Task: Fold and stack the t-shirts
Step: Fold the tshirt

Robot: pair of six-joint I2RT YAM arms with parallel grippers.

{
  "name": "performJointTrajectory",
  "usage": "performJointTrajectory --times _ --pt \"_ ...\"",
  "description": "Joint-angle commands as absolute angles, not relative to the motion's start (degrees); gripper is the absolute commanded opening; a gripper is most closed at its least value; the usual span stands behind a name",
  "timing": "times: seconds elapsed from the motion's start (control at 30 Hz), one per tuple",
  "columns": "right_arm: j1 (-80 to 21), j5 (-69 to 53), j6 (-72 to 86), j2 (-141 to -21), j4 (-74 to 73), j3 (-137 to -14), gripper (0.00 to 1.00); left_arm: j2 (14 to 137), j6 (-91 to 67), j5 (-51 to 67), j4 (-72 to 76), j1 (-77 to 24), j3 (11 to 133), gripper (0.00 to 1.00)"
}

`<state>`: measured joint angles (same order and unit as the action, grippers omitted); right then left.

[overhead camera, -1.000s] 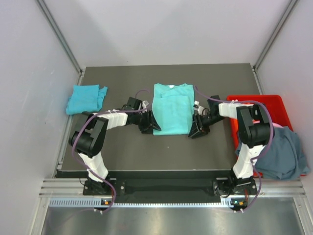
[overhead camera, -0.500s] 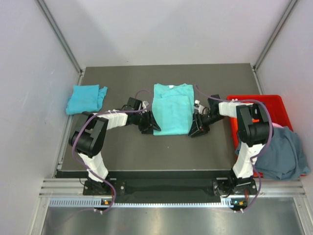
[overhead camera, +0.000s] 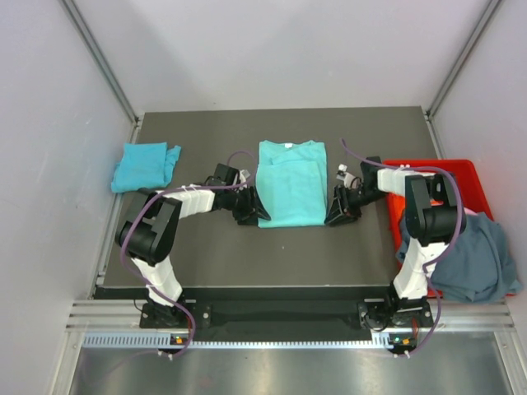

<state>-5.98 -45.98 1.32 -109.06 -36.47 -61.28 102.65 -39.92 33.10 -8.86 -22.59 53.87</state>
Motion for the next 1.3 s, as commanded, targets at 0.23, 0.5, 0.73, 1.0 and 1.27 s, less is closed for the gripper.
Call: performJointTrajectory --times 0.23,0.5,0.73,1.0,1.27 --pt "-5.89 -41.13 -0.35 -113.55 -32.34 -63.46 0.36 100.63 -39.37 31.9 -9.32 -22.41 52.65 0.5" --pt "-6.59 -43.33 -0.35 -115.13 -31.2 -63.81 0.29 101.16 -40.16 32.69 -8.62 -22.41 51.77 0.41" --pt "-6.86 -45.26 -0.35 -114.52 -30.15 -63.72 0.09 101.34 -40.17 33.05 -8.35 -22.41 52.38 0.31" --pt "-6.86 -48.16 1.3 -111.54 -29.0 -63.81 0.0 100.2 -39.2 32.43 -8.17 -22.32 53.44 0.04" --pt "-6.86 -48.25 1.06 -103.38 -28.21 -62.67 0.0 97.65 -35.43 31.29 -11.32 -22.15 57.11 0.0"
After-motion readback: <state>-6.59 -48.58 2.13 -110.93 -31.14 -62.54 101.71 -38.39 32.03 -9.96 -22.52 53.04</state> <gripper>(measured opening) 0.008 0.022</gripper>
